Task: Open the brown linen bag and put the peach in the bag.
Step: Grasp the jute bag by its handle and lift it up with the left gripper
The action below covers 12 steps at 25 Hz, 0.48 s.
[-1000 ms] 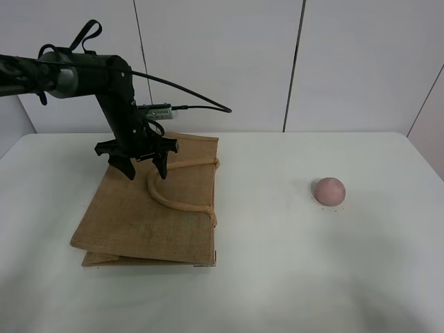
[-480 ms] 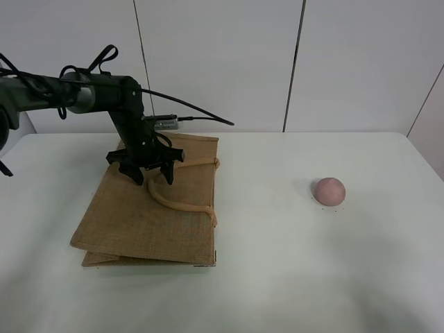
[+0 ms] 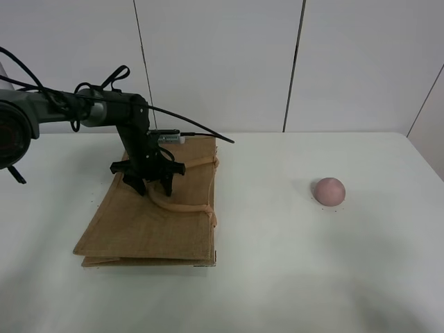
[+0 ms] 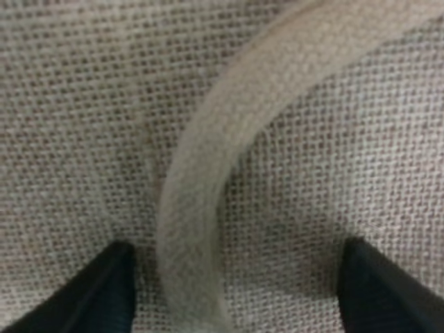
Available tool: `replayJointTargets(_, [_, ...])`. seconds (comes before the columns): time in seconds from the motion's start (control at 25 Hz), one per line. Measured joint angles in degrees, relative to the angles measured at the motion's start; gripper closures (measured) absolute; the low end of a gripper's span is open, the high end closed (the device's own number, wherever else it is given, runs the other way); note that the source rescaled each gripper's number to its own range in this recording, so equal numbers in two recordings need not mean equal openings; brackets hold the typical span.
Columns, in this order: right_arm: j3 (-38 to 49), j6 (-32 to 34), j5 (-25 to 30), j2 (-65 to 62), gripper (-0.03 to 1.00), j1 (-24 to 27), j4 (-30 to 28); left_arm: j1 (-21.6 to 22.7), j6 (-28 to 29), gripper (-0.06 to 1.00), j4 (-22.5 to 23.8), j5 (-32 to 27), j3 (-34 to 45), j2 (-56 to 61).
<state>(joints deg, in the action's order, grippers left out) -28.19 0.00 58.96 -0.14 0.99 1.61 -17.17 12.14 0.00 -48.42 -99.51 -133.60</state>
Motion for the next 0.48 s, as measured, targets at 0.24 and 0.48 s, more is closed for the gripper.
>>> replayJointTargets(0.24, [0.00, 0.00, 0.00, 0.00, -0.03, 0.00, -0.02, 0.00, 0.00, 0.48, 0.50, -0.36, -0.30, -0.26])
replayJointTargets(0.48, [0.00, 0.00, 0.00, 0.00, -0.03, 0.00, -0.02, 0.00, 0.00, 0.89, 0.58, -2.07, -1.41, -0.20])
